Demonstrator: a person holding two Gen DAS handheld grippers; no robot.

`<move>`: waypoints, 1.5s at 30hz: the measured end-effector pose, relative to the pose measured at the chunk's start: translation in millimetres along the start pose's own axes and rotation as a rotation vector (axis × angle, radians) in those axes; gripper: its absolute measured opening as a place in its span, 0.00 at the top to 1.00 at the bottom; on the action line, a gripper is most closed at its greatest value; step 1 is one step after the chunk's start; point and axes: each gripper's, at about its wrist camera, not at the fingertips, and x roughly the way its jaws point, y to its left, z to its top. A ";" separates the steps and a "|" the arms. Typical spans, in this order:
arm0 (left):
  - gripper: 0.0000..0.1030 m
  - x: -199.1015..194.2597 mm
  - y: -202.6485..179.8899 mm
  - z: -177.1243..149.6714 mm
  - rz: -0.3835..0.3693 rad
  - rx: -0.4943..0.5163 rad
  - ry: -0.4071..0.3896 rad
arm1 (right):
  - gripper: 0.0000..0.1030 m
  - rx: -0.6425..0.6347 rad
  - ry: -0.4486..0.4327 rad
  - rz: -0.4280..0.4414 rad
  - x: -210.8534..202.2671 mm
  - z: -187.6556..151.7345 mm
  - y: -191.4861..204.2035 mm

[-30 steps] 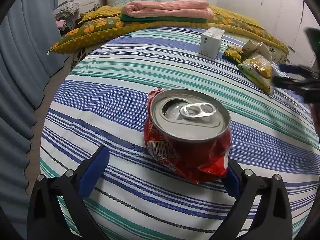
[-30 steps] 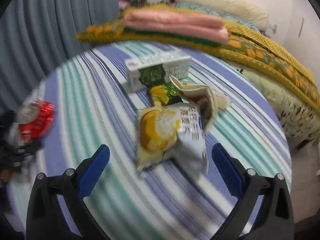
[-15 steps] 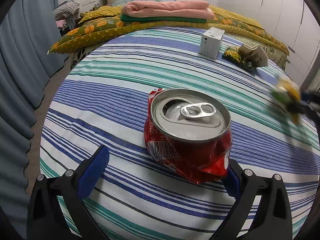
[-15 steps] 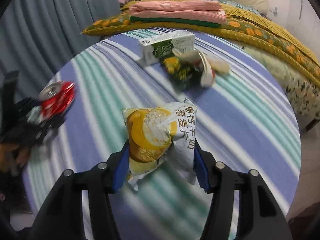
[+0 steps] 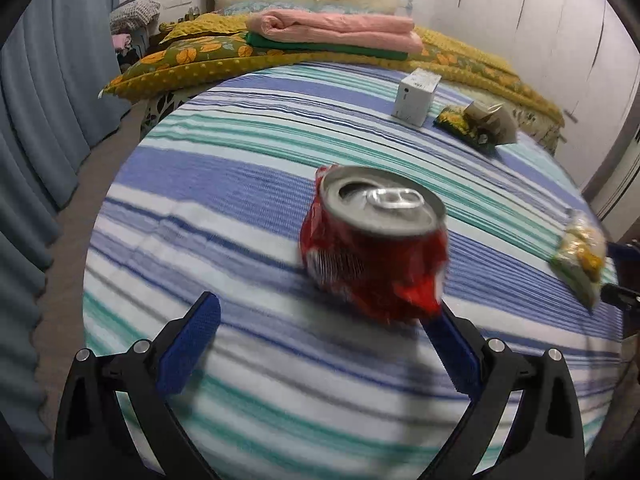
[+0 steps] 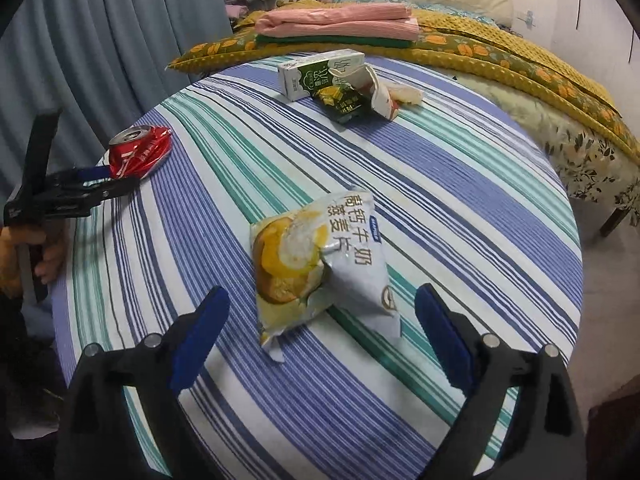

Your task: Collect trash

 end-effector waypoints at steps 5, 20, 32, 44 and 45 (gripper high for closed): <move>0.04 -7.2 -18.2 3.9 0.000 0.025 -0.021 | 0.10 -0.030 -0.001 0.000 -1.7 7.8 10.4; 0.42 29.1 -26.8 38.9 0.094 0.020 0.053 | 0.47 -0.052 0.071 -0.035 15.1 35.6 15.1; 0.42 -20.3 -104.9 29.0 -0.090 0.077 -0.019 | 0.47 0.162 -0.032 0.063 -52.4 5.0 -53.6; 0.42 -32.9 -323.4 13.0 -0.375 0.334 0.015 | 0.47 0.444 -0.089 -0.127 -113.6 -90.2 -206.4; 0.42 -31.6 -337.3 11.9 -0.388 0.349 0.020 | 0.47 0.465 -0.087 -0.138 -114.4 -98.2 -216.7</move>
